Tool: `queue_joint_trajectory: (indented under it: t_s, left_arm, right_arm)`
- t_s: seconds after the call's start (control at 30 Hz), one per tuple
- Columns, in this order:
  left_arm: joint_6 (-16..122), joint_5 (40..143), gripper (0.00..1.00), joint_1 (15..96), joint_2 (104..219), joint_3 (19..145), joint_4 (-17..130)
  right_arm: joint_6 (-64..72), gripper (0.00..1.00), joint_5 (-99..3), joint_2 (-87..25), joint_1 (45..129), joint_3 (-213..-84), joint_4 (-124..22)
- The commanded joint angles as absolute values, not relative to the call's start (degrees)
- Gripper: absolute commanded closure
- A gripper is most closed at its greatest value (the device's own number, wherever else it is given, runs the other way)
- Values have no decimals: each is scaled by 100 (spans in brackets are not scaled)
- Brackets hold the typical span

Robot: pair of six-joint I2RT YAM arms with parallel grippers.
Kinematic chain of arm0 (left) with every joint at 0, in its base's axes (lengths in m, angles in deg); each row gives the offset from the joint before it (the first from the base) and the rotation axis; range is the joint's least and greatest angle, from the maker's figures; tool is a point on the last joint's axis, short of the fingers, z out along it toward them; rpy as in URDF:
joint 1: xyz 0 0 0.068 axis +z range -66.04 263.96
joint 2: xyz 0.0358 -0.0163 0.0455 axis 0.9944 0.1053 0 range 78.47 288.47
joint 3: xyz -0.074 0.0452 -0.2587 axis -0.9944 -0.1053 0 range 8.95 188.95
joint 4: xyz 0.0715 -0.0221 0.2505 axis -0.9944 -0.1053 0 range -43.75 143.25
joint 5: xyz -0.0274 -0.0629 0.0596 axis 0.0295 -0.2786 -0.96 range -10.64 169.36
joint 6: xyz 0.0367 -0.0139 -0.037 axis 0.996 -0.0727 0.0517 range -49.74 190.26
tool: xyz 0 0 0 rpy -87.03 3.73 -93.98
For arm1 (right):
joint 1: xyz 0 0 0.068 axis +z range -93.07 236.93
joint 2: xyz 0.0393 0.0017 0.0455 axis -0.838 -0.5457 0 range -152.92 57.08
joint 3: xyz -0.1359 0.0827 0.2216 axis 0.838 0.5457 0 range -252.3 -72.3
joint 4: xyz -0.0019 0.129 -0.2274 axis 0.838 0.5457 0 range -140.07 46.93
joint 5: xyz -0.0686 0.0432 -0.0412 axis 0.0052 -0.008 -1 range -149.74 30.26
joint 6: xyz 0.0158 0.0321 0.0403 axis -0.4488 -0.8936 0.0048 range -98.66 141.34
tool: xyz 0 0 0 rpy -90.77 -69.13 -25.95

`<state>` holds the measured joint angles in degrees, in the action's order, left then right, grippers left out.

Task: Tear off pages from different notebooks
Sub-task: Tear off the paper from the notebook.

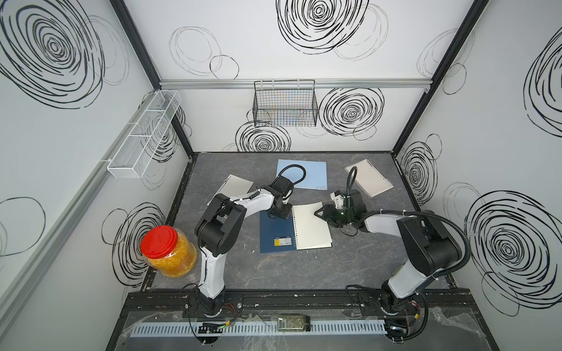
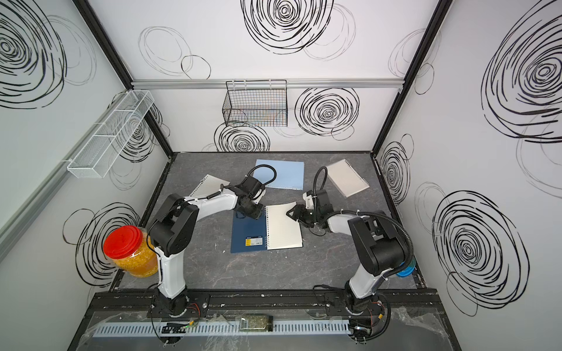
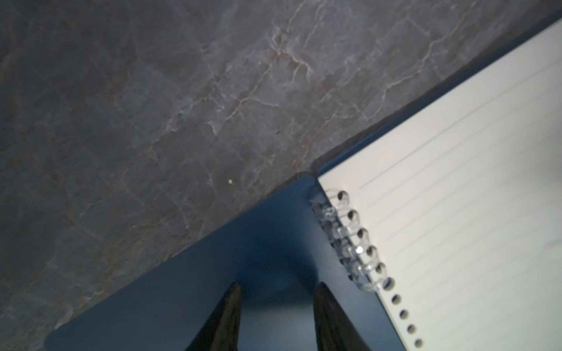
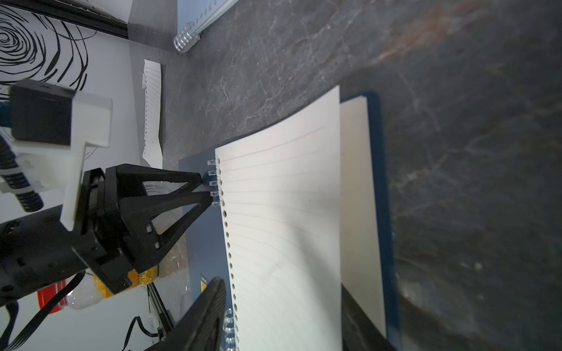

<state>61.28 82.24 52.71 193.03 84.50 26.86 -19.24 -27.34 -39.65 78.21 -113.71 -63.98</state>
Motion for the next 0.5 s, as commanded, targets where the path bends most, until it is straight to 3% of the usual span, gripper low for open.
queue_joint_trajectory:
  t_s: [0.0, 0.33, 0.47]
  left_arm:
    - [6230, 8193, 57, 5233, 19601, 8410, 2435]
    - [6233, 8134, 58, 5231, 19666, 8374, 2350]
    - [6247, 8101, 59, 5232, 19709, 8391, 2295]
  right_arm:
    - [-1540, 45, -2565, -4233, 7807, -11791, -6137]
    - [-808, 55, -3224, -4693, 8147, -12982, -4934]
    - [-557, 67, -3649, -4781, 8371, -13389, -4383]
